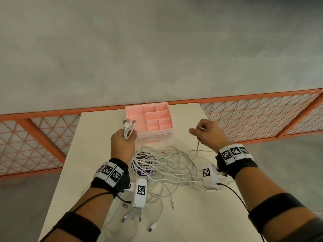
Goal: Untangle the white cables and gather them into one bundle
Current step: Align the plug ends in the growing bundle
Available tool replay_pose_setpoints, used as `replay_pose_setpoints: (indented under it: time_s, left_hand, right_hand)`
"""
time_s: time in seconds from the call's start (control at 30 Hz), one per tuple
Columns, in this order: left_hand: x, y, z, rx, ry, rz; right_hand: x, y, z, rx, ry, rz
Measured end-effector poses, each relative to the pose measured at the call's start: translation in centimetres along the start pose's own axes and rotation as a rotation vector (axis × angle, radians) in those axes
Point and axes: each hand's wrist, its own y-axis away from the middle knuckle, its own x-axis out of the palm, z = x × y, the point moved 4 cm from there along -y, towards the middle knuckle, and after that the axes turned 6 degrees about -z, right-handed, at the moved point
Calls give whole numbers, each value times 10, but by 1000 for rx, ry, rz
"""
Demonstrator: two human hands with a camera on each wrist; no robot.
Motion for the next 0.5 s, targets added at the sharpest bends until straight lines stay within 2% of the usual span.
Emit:
replay_pose_setpoints:
  time_s: [0.2, 0.3, 0.43, 0.5]
  left_hand:
    - [11, 11, -35, 111, 138, 151]
    - [18, 15, -52, 155, 176, 200]
    - [29, 21, -65, 34, 346, 284]
    - [37, 24, -63, -15, 353, 299]
  right_hand:
    - [22, 14, 9, 5, -5, 178]
    - [27, 20, 25, -10, -100, 197]
    - [26, 24, 50, 18, -405, 181]
    - [25, 25, 63, 10, -523, 186]
